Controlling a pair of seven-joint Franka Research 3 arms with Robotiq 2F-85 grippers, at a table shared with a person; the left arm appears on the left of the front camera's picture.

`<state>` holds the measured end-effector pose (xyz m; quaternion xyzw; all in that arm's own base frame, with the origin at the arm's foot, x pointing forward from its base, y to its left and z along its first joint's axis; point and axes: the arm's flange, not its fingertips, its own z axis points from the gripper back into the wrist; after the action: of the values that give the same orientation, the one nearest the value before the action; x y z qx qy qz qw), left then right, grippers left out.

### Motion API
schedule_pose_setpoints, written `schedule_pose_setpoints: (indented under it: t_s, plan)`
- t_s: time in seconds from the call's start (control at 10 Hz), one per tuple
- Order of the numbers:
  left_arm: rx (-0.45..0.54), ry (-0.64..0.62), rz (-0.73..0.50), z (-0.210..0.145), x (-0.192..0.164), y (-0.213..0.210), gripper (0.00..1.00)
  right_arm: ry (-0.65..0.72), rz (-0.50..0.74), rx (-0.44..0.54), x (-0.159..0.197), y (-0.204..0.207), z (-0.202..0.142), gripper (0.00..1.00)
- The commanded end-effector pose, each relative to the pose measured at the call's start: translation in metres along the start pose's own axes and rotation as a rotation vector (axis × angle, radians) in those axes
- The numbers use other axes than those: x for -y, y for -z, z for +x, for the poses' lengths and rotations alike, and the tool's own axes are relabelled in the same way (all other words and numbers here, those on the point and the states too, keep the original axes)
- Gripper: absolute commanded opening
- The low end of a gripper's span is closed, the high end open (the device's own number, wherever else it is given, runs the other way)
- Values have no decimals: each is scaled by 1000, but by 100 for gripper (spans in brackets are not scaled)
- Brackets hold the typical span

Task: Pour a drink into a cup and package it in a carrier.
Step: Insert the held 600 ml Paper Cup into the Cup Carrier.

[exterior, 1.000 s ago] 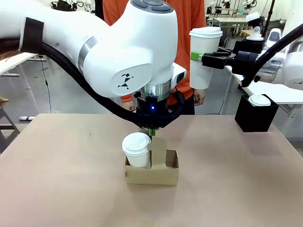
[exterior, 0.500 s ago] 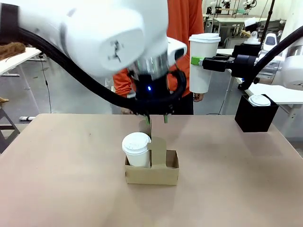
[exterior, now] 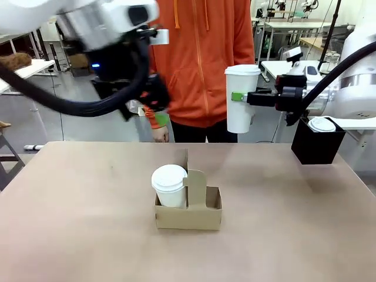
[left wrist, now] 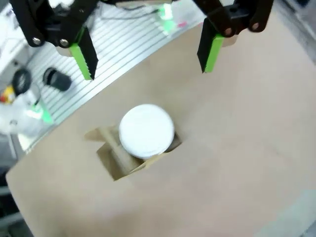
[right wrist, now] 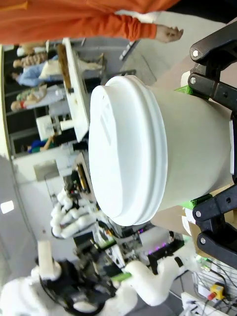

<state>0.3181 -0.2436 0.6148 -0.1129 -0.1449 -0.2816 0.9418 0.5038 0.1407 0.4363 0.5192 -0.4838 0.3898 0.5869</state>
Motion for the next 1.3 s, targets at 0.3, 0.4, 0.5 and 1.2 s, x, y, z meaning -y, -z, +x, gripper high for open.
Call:
schedule_pose_setpoints:
  t_s: [0.3, 0.4, 0.5, 1.2]
  plan:
    - [141, 221, -43, -54, -61, 27, 100, -80, 110, -16, 1, 14, -44, 80]
    - [41, 193, -48, -47, -68, 9, 100, -70, 122, 8, -2, 18, -40, 80]
    - [41, 193, -48, -47, -68, 9, 100, -70, 122, 8, -2, 18, -40, 80]
    - [194, 363, 20, -81, -117, 39, 100, -100, 363, 68, -1, 28, -87, 80]
